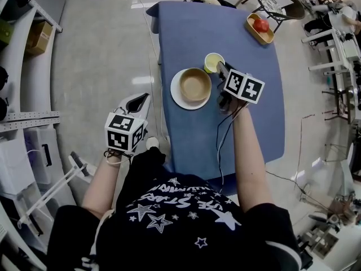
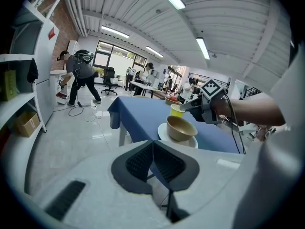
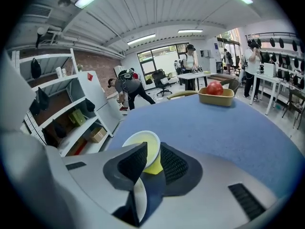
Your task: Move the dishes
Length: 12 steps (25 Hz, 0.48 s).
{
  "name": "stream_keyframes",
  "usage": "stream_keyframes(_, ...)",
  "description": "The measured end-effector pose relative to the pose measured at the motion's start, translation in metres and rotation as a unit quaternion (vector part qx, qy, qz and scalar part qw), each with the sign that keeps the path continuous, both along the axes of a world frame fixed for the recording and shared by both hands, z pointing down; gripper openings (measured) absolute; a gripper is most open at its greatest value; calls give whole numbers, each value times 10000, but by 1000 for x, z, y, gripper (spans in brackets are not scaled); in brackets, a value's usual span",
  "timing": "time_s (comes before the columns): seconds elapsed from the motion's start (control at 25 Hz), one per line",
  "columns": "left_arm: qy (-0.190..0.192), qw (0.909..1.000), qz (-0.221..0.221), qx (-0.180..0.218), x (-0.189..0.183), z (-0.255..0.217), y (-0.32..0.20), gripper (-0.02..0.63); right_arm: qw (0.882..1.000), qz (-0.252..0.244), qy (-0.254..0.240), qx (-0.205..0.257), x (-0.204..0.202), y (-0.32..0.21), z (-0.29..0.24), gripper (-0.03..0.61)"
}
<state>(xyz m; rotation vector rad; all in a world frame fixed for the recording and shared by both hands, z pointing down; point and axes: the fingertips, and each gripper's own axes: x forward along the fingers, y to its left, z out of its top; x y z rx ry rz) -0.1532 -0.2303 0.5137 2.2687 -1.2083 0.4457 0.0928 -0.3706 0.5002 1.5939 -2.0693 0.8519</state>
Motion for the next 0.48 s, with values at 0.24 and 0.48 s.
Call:
stream_keyframes(0.24,-5,10000,-4,26,1,-2,3,21,10000,41,-8,82,7,8,-10,135)
stream_keyframes(0.48,4,10000,-11,86,2,-7,7,21,9997,-3,-102,240,11,26,-31,140)
